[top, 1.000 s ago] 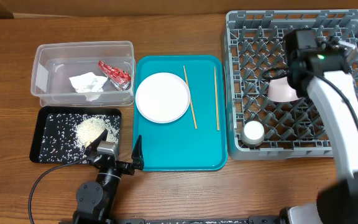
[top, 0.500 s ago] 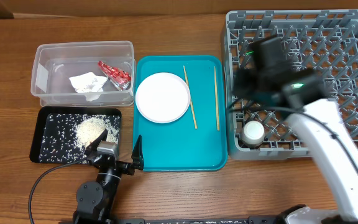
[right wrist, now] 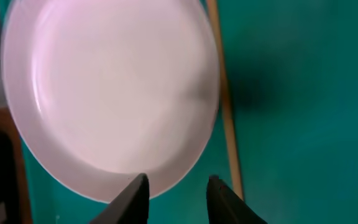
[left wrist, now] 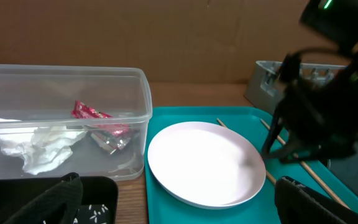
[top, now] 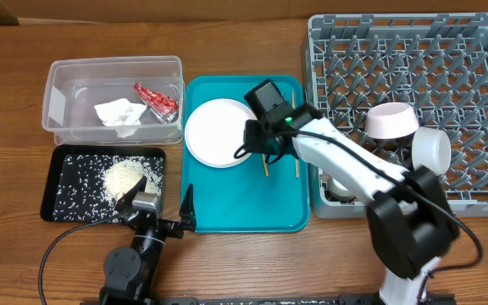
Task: Sort waste into correct bins and load items into the dishwasher
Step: 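Reach the right gripper to the white plate and grasp its rim, then lift the white plate and stand it upright in the dish rack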
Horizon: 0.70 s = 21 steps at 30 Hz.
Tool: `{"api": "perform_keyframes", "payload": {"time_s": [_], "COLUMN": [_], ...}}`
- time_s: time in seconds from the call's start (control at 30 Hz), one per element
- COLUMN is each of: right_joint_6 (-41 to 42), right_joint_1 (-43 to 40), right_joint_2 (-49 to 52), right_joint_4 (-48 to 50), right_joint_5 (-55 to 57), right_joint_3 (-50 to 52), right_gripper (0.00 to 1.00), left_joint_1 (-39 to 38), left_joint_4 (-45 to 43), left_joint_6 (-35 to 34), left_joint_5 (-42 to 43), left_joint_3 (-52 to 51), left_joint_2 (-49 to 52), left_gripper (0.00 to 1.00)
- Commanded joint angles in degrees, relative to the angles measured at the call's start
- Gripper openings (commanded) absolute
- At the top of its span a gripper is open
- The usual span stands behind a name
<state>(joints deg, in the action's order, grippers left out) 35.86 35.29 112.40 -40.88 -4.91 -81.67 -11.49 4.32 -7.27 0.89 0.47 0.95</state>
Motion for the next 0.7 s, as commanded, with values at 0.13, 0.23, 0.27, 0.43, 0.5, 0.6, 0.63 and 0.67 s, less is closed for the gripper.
{"api": "perform_keyframes", "payload": {"time_s": [0.13, 0.23, 0.27, 0.43, 0.5, 0.6, 0.63, 0.67], "right_joint_6": [16.50, 18.23, 18.18, 17.73, 16.13, 10.84, 9.70, 8.98], "right_joint_1": [1.99, 1.99, 1.99, 1.42, 0.85, -0.15, -0.48, -0.79], "right_joint_2": [6.80, 8.07, 8.11, 6.88, 5.01, 0.02, -2.16, -4.44], "right_joint_4": [1.68, 2.62, 2.69, 1.31, 0.57, -0.37, -1.16, -2.16], "right_joint_5": [-7.17, -6.86, -6.67, -6.27, -5.84, -3.43, -1.70, 0.46], "right_joint_3": [0.20, 0.24, 0.24, 0.17, 0.17, 0.17, 0.17, 0.17], "right_gripper": [0.53, 0.36, 0.26, 0.04, 0.04, 0.04, 0.04, 0.04], "left_joint_1": [0.26, 0.26, 0.26, 0.26, 0.26, 0.26, 0.26, 0.26], "left_joint_4": [0.09, 0.09, 0.09, 0.09, 0.09, 0.09, 0.09, 0.09], "left_joint_6": [0.00, -0.02, 0.00, 0.00, -0.02, 0.00, -0.02, -0.02], "left_joint_5": [0.46, 0.46, 0.46, 0.46, 0.46, 0.46, 0.46, 0.46], "left_joint_3": [-0.20, -0.20, -0.20, -0.20, -0.20, -0.20, -0.20, -0.20], "left_joint_2": [-0.63, -0.63, -0.63, -0.63, -0.63, -0.63, -0.63, -0.63], "left_gripper": [1.00, 1.00, 1.00, 1.00, 1.00, 1.00, 1.00, 1.00]}}
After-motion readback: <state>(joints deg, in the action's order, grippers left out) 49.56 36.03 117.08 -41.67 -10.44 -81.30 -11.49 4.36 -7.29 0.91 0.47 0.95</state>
